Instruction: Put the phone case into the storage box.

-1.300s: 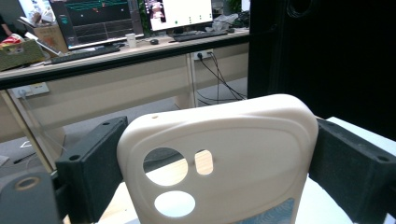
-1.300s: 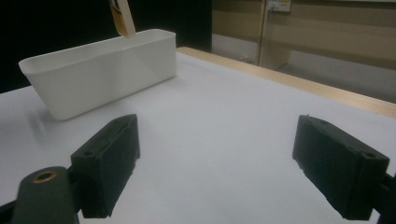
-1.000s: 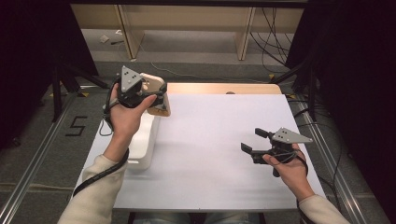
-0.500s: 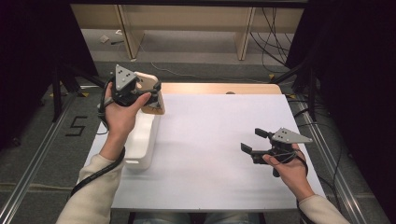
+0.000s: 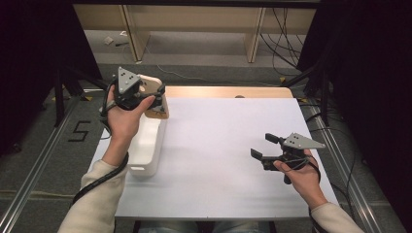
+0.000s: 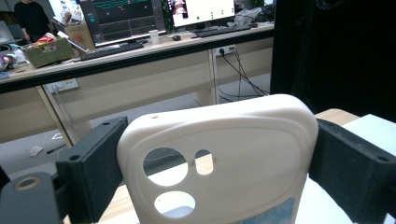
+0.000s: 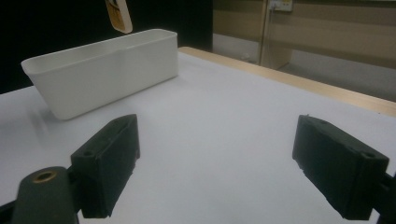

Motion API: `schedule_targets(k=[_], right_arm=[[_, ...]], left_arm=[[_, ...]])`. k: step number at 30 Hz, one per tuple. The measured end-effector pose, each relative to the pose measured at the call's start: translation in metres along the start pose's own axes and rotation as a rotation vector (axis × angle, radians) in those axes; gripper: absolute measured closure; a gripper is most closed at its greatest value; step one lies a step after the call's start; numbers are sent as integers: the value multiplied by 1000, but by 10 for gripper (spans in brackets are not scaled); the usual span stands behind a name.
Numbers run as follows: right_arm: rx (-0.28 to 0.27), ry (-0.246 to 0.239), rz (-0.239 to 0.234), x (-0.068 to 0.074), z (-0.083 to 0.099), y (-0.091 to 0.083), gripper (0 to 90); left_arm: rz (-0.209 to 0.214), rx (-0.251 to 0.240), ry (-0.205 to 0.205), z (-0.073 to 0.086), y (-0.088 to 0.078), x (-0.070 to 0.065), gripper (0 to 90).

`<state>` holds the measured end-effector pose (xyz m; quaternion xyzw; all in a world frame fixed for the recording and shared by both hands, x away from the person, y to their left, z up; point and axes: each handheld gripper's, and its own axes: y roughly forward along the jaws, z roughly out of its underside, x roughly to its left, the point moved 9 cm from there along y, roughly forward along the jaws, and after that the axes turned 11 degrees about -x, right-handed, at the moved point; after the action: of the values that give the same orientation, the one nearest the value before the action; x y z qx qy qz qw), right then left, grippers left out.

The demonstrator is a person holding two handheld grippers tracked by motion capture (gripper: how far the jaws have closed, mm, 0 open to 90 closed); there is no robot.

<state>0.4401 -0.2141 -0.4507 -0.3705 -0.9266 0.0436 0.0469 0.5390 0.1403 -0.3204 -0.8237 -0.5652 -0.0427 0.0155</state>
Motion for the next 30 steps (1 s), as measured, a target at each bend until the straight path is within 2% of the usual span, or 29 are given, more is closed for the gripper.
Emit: schedule_targets(k=[30], right_arm=[[5,0,-10,1,1,0,160]], left_arm=[[-31,18,12,8,0,16,96]])
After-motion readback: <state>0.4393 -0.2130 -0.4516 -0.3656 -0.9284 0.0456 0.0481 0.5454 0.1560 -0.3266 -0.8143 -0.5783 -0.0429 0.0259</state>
